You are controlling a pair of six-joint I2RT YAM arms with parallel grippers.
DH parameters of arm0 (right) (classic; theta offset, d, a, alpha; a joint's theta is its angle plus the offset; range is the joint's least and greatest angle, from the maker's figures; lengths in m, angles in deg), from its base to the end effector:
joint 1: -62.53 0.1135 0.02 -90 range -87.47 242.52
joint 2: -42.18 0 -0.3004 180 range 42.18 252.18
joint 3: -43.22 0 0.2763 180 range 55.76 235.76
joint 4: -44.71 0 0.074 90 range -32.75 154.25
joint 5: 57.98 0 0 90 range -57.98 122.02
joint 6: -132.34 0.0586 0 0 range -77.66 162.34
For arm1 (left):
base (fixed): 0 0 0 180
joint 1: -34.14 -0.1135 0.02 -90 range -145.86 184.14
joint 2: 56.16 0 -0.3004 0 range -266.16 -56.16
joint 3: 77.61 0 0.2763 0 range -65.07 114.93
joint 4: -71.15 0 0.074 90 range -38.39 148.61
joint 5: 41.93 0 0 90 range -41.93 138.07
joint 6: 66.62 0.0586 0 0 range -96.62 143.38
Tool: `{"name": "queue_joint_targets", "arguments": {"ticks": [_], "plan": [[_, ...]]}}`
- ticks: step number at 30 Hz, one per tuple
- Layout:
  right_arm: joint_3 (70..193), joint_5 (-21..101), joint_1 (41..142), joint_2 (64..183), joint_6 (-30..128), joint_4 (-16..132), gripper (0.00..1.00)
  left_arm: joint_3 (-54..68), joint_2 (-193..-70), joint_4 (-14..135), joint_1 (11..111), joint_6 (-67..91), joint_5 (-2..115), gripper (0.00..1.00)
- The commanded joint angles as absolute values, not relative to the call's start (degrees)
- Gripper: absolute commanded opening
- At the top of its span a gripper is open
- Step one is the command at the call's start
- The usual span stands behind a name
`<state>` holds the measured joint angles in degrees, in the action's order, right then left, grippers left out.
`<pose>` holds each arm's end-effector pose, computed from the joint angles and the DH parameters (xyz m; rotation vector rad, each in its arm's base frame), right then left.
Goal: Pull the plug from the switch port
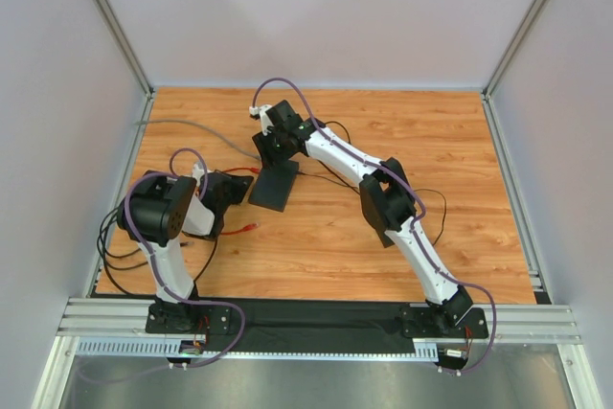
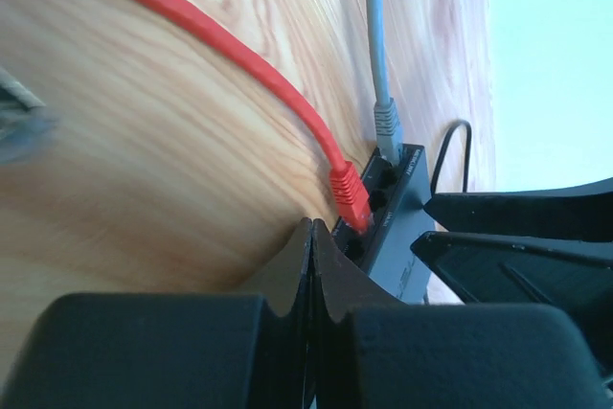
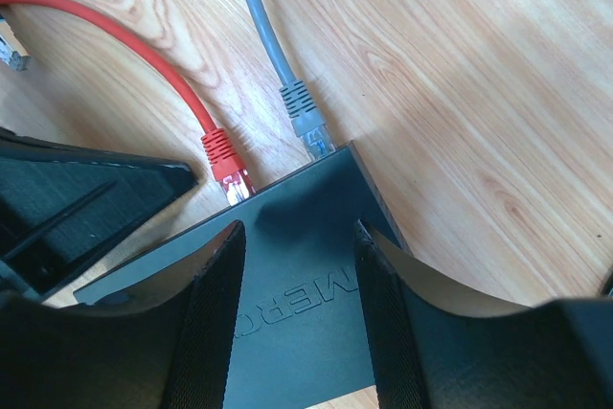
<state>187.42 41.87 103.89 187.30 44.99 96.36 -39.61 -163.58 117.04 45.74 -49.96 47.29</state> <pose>0.4608 0.4190 0.1762 -0.9147 2.3796 0.5271 0.3221 -0.0653 0.0885 -1.0897 1.8045 -0.9220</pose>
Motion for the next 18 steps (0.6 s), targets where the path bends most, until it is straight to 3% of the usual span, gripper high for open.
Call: {"name": "queue_joint_targets", "arguments": {"ticks": [1,11,14,18], "plan": [[185.9,39.9,103.8,192.8,46.2,105.3,0.51,-41.9,-164.2,123.4,45.7,-49.2,42.2,0.0],[186.2,40.6,103.7,193.0,46.1,105.3,0.51,-41.5,-162.3,120.2,45.7,-48.7,44.8,0.0],[186.2,41.5,103.7,192.9,46.2,105.2,0.51,-42.7,-163.0,124.5,45.7,-49.3,45.9,0.19],[186.2,41.6,103.8,192.9,46.2,105.1,0.51,-42.9,-164.3,128.7,45.7,-49.7,47.4,0.32]]}}
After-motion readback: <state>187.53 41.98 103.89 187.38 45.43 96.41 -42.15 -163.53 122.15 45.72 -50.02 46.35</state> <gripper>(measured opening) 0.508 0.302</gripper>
